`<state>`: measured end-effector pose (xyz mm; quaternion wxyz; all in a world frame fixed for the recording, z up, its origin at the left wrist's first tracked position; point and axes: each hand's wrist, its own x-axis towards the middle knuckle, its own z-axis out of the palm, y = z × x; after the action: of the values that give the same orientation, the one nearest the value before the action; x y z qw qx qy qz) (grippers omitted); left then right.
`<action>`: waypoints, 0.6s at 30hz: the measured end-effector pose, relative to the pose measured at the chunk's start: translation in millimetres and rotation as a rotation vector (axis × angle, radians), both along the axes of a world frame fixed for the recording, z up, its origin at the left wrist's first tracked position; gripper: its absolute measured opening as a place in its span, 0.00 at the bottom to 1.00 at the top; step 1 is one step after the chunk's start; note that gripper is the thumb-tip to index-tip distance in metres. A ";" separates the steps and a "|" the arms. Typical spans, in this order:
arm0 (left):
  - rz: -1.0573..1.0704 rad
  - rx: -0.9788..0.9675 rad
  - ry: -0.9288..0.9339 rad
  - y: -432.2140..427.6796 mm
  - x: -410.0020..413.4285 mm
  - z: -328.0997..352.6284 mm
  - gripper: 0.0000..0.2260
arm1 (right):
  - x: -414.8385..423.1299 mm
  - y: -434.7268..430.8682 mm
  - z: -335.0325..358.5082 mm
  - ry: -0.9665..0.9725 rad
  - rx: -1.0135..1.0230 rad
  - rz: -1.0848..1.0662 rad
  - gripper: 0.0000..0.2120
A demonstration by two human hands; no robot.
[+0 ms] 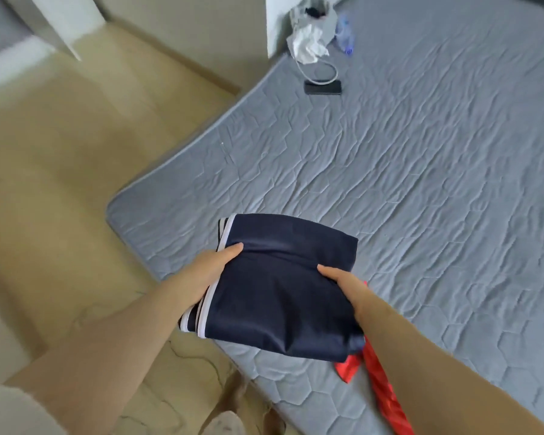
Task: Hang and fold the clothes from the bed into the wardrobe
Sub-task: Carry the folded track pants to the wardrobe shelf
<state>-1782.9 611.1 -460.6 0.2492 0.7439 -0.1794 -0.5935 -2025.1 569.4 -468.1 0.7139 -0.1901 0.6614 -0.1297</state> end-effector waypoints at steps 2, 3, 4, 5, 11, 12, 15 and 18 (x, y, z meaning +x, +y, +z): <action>0.039 -0.036 0.020 19.3 16.5 33.1 0.12 | 16.7 2.8 24.8 -0.002 -0.017 0.076 0.10; 0.050 -0.047 0.021 28.6 26.5 48.1 0.13 | 27.1 4.6 37.0 0.002 -0.035 0.111 0.09; 0.061 -0.052 0.012 37.9 36.7 64.0 0.15 | 39.3 7.6 50.2 0.006 -0.052 0.150 0.09; 0.080 -0.060 0.004 46.2 46.3 78.4 0.15 | 51.8 10.4 62.2 0.010 -0.068 0.186 0.10; 0.292 -0.144 -0.063 90.8 104.6 149.3 0.11 | 132.0 22.5 127.0 -0.018 -0.202 0.397 0.10; 0.331 -0.157 -0.078 100.3 116.0 158.7 0.10 | 147.5 24.7 137.7 -0.029 -0.223 0.435 0.10; 0.415 -0.204 -0.110 129.8 153.9 184.7 0.09 | 198.0 32.4 166.4 -0.078 -0.285 0.541 0.10; 0.492 -0.240 -0.145 157.3 200.0 207.5 0.10 | 256.3 43.4 191.5 -0.106 -0.348 0.624 0.10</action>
<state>-1582.9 768.4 -253.1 0.4586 0.7708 -0.0798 -0.4350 -1768.8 612.8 -276.6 0.7092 -0.4946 0.5017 -0.0257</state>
